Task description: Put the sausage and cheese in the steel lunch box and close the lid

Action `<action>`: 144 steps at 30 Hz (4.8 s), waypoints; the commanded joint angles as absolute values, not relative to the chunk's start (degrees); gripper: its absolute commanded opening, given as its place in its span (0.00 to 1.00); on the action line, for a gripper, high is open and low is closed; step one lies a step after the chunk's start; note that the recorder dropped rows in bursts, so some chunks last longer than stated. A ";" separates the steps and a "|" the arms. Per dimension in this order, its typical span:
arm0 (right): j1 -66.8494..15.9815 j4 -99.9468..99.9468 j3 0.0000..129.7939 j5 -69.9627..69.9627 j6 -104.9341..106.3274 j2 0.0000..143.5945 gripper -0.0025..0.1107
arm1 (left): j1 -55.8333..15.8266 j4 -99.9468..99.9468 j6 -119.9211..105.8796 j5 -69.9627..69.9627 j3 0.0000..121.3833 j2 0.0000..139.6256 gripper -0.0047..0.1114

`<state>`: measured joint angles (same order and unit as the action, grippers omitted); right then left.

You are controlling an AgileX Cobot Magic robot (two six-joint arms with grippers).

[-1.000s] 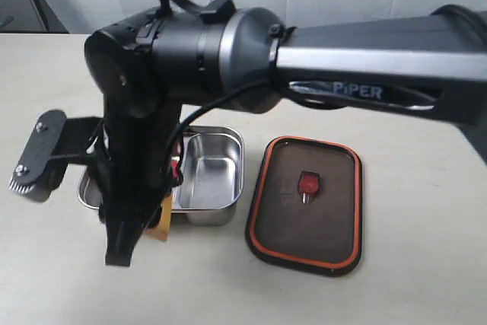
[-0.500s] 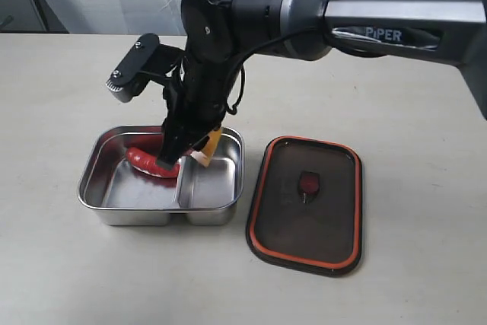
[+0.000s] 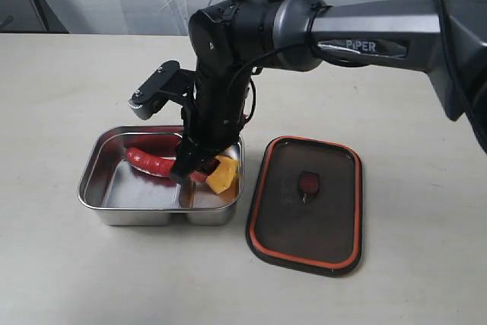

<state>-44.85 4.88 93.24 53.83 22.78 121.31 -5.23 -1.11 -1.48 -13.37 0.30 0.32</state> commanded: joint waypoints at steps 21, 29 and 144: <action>-21.17 3.35 79.41 62.51 -6.85 114.98 0.53 | -5.22 -0.31 -1.47 -13.24 0.00 0.00 0.04; -21.17 1.59 72.21 57.97 -10.30 114.98 0.53 | -5.22 -0.31 -1.47 -13.24 0.00 0.00 0.04; -46.37 22.73 63.77 27.63 13.37 88.90 0.01 | -5.22 -81.76 -42.62 -31.24 12.84 24.04 0.45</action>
